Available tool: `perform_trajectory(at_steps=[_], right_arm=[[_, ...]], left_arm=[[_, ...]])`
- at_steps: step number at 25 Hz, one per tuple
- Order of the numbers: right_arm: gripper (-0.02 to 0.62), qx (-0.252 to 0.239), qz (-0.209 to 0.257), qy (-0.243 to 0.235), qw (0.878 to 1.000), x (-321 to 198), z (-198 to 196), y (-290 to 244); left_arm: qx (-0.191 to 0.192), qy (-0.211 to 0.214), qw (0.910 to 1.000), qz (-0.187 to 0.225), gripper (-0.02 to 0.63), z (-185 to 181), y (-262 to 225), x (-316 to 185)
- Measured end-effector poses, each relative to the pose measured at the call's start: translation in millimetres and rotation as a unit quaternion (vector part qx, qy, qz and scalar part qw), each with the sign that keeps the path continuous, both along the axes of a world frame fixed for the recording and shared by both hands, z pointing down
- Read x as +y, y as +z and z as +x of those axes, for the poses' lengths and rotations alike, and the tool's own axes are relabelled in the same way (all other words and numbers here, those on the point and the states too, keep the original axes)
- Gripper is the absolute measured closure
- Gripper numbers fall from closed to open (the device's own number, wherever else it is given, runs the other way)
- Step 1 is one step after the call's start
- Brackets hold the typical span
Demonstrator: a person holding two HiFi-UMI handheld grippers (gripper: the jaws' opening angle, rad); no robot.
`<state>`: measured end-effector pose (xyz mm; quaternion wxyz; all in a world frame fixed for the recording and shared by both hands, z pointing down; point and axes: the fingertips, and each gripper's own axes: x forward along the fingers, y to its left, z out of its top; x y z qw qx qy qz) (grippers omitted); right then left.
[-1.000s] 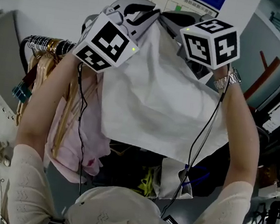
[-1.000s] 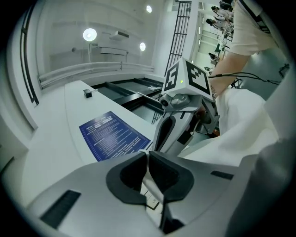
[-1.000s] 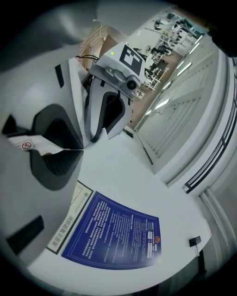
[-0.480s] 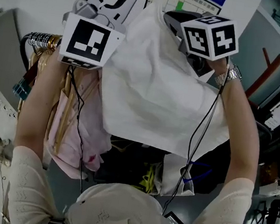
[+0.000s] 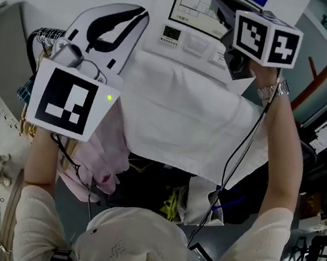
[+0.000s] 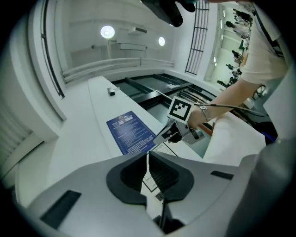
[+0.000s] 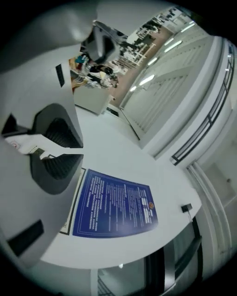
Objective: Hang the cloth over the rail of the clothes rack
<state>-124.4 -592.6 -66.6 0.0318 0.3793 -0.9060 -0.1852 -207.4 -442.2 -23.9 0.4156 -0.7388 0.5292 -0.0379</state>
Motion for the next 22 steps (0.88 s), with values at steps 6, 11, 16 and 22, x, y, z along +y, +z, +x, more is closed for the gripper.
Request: perform_trajectory(at_steps=[6,11,16,22], right_arm=[[0.563,-0.141,0.006,-0.036,0.989,93,44,-32],[0.505,-0.102,0.020,-0.047,0.993,170,93,47],[0.471,-0.040,0.029,0.060,0.997,200,163,147],[0.471,-0.097,-0.001,0.184,0.978,210,248,197]], left_arm=[[0.165,0.015,0.9849,-0.051,0.584,-18,49,14],[0.228,-0.007,0.9620,-0.150,0.569,-37,124,0],[0.232,-0.015,0.9548,-0.185,0.506,-33,168,-10],[0.250,0.019,0.9454,-0.208,0.503,-31,173,-24]])
